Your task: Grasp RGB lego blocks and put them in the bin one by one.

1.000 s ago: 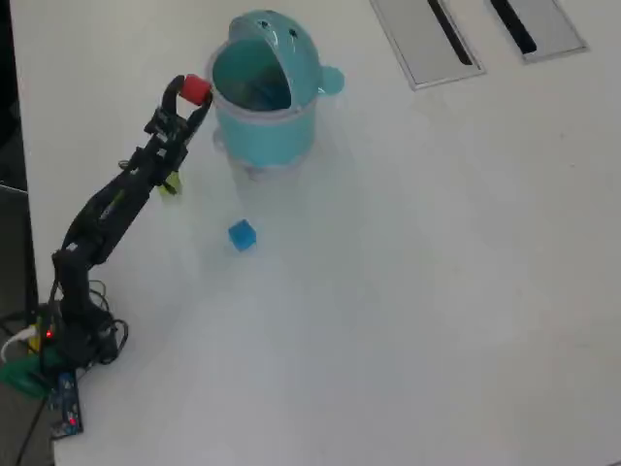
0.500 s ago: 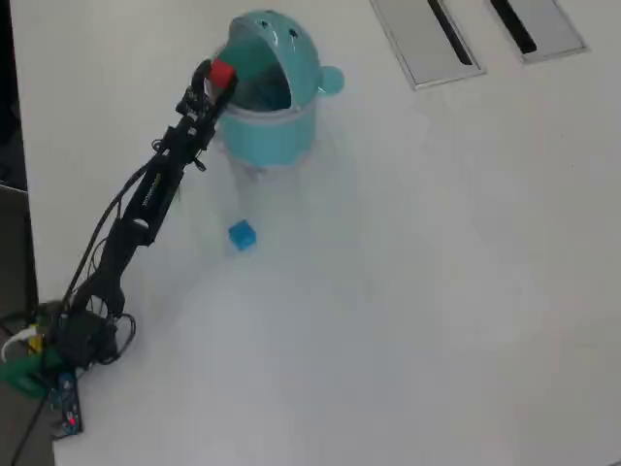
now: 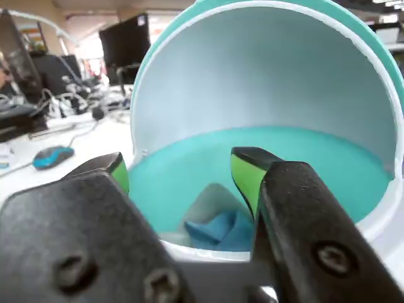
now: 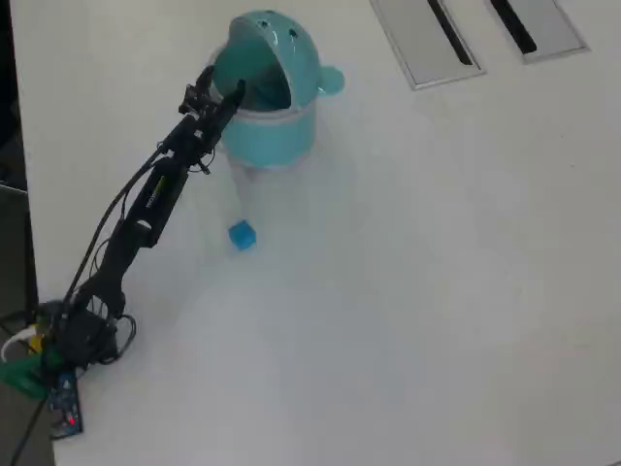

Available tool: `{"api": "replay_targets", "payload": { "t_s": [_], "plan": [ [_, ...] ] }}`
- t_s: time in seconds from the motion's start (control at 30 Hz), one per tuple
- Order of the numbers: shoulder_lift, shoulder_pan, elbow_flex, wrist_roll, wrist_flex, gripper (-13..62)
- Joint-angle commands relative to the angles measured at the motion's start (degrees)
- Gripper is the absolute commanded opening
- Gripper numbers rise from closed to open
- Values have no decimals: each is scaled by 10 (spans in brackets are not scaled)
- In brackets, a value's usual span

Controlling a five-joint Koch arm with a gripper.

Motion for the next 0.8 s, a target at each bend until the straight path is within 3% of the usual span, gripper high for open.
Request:
{"api": "replay_targets", "payload": {
  "t_s": [0.0, 0.1, 0.77],
  "plan": [
    [21, -1, -93, -21, 47, 332],
    [-17, -9, -203, -17, 161, 333],
    [186, -50, -201, 20, 526, 330]
  ]
}}
